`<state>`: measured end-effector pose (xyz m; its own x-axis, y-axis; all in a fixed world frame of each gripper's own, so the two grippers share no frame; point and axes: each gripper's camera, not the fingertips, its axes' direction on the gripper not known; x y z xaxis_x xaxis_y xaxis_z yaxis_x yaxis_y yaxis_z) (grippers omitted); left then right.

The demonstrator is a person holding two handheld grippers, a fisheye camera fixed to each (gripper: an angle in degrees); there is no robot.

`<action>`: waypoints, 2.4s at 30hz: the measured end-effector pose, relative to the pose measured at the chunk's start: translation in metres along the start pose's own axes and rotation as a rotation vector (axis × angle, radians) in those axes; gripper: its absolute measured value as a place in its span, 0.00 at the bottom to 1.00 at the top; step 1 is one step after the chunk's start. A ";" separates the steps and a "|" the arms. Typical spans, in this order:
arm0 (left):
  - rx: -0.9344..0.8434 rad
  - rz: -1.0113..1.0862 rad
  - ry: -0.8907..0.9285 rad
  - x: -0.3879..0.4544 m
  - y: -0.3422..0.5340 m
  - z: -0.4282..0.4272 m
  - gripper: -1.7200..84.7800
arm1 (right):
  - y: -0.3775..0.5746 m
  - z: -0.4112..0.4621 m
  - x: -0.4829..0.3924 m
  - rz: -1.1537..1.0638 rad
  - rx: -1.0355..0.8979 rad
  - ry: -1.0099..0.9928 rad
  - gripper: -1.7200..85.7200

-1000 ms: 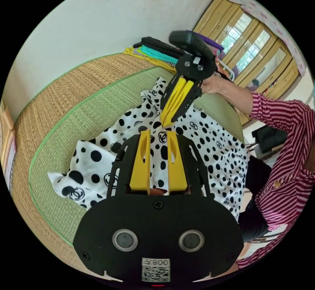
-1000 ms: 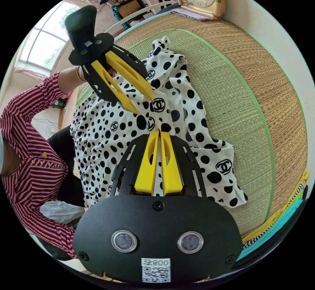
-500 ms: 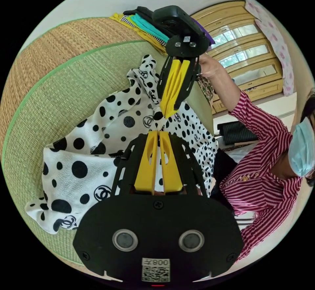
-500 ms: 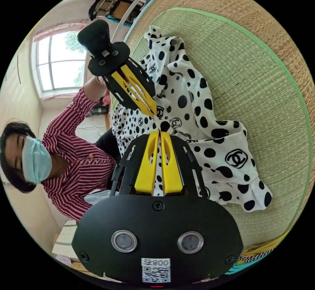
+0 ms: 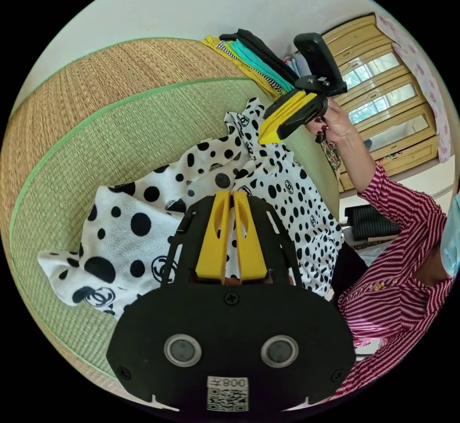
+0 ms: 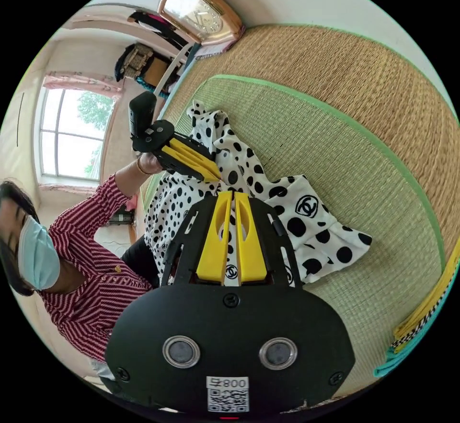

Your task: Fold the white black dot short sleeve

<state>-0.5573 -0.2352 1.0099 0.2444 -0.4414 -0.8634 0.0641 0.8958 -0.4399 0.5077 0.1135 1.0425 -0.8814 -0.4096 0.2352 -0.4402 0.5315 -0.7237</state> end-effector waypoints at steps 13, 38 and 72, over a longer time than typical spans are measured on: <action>0.213 -0.135 -0.146 -0.019 0.039 -0.038 0.04 | 0.050 0.008 0.025 0.179 0.172 0.064 0.02; -0.029 -0.105 0.303 -0.041 -0.038 0.037 0.04 | 0.110 0.005 -0.009 0.170 0.294 -0.065 0.02; 0.191 -0.286 -0.457 -0.055 0.040 -0.001 0.02 | 0.104 -0.013 0.047 0.343 0.422 -0.045 0.02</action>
<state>-0.5692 -0.1752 1.0394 0.5823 -0.6382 -0.5035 0.3527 0.7564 -0.5509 0.4183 0.1587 0.9867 -0.9501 -0.3012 -0.0810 -0.0138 0.3001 -0.9538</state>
